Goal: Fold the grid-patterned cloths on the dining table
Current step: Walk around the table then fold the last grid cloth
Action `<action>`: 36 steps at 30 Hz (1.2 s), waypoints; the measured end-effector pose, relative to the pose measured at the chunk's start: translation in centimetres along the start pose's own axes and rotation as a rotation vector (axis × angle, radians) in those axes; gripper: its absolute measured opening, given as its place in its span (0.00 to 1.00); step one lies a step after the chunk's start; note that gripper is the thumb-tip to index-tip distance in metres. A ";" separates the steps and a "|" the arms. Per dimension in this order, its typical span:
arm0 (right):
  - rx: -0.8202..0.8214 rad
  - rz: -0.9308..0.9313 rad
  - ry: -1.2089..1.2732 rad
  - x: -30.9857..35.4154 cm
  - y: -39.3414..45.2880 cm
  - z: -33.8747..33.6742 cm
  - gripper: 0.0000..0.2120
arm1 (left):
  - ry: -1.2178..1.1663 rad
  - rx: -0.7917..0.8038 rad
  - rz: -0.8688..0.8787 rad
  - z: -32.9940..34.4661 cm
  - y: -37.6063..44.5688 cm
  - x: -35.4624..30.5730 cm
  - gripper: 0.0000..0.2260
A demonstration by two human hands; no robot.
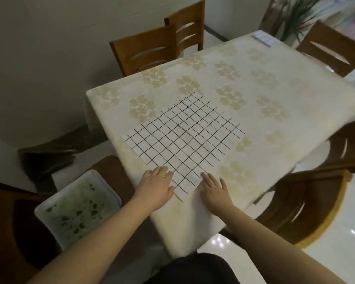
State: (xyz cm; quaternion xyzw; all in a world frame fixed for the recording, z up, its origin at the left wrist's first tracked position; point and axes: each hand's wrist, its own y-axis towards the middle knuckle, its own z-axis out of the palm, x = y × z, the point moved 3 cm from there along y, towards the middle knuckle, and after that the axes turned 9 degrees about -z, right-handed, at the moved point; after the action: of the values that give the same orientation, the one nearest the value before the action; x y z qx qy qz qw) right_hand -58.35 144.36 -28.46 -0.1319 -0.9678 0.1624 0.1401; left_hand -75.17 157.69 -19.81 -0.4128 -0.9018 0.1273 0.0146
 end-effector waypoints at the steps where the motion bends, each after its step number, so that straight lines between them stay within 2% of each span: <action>1: 0.006 0.025 0.014 0.2 -1.4 0.6 0.35 | 0.007 0.006 0.016 0.2 -0.9 -0.4 0.24; 3: 0.018 0.084 0.039 0.5 -4.1 1.8 0.27 | 0.017 0.014 0.056 0.7 -2.4 -1.1 0.24; 8: 0.060 0.145 -0.007 0.3 -9.3 3.7 0.24 | 0.041 0.053 0.145 2.0 -3.9 -3.1 0.23; 14: -0.077 0.251 0.070 -1.3 -10.8 1.8 0.20 | 0.075 0.057 0.206 2.1 -2.8 -4.8 0.23; 19: -0.190 0.335 0.226 -2.1 -9.0 -0.2 0.20 | 0.112 0.067 0.228 2.2 0.4 -5.4 0.21; 24: -0.228 0.413 0.364 -4.5 -5.9 -1.4 0.20 | 0.092 0.076 0.294 1.9 4.3 -5.9 0.18; 31: -0.278 0.401 0.390 -7.1 -1.8 -2.6 0.21 | 0.084 0.071 0.318 2.2 8.7 -4.9 0.18; 36: -0.314 0.443 0.386 -7.7 -0.2 -2.4 0.25 | 0.099 0.076 0.317 2.6 12.4 -3.7 0.22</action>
State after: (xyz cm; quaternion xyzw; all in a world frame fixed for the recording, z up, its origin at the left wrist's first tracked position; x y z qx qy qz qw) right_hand -50.49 142.52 -28.01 -0.3875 -0.8844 0.0099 0.2600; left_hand -63.89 162.09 -24.97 -0.5547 -0.8181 0.1414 0.0542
